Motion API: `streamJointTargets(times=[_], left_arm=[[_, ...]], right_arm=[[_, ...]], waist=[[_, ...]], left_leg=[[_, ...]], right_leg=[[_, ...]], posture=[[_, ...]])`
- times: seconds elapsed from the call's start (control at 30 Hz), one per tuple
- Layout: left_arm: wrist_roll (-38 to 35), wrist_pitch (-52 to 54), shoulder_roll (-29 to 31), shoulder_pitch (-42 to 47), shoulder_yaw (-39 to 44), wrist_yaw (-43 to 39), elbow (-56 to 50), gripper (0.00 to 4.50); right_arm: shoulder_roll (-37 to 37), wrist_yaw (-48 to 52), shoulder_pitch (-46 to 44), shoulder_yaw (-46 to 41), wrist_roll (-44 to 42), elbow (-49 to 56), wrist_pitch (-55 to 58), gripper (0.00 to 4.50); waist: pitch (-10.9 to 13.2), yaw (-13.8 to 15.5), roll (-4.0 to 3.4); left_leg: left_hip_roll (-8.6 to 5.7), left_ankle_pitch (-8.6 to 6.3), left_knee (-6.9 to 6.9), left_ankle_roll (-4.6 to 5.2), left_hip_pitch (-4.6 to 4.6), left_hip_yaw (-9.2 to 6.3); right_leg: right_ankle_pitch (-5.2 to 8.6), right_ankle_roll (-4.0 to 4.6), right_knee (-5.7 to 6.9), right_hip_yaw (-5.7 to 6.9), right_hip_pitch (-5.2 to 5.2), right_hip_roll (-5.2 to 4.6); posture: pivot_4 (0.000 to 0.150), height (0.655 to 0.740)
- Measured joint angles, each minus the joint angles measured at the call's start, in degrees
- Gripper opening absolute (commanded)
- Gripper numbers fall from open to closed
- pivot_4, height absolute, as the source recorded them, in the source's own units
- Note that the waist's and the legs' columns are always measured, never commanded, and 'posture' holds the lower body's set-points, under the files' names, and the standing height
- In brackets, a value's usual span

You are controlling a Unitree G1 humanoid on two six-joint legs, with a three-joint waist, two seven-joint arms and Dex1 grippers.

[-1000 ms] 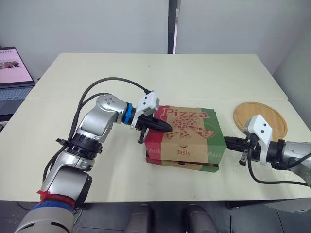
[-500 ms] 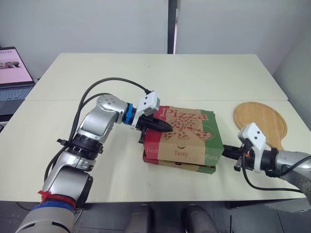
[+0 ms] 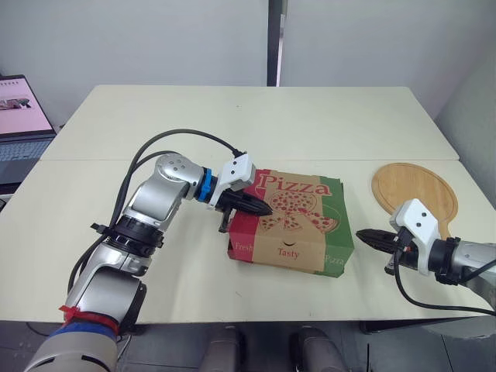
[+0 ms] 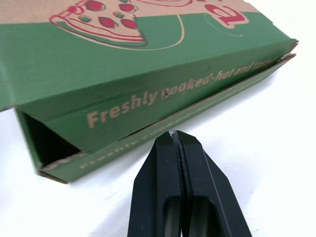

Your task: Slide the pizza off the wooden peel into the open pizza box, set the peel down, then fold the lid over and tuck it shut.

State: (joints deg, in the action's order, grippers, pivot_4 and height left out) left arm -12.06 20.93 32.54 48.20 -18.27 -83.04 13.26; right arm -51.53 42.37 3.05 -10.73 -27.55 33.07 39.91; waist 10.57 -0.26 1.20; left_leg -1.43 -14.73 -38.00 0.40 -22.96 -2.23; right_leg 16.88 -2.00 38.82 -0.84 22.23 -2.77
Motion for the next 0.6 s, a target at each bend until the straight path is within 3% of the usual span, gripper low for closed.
streamJointTargets(times=[0.6], left_arm=[[0.75, -0.56, 2.43, -3.67, -0.11, -0.25, -4.64, 0.01]], right_arm=[[-1.5, 3.0, -2.58, -5.29, -0.76, -0.49, -1.56, 0.0]], waist=[[-0.01, 0.01, -0.01]], left_leg=[[0.0, 0.0, 0.0, 0.0, 0.03, 0.0]], right_leg=[[0.0, 0.0, 0.02, -0.01, -0.01, 0.0]], posture=[[0.15, 0.74]])
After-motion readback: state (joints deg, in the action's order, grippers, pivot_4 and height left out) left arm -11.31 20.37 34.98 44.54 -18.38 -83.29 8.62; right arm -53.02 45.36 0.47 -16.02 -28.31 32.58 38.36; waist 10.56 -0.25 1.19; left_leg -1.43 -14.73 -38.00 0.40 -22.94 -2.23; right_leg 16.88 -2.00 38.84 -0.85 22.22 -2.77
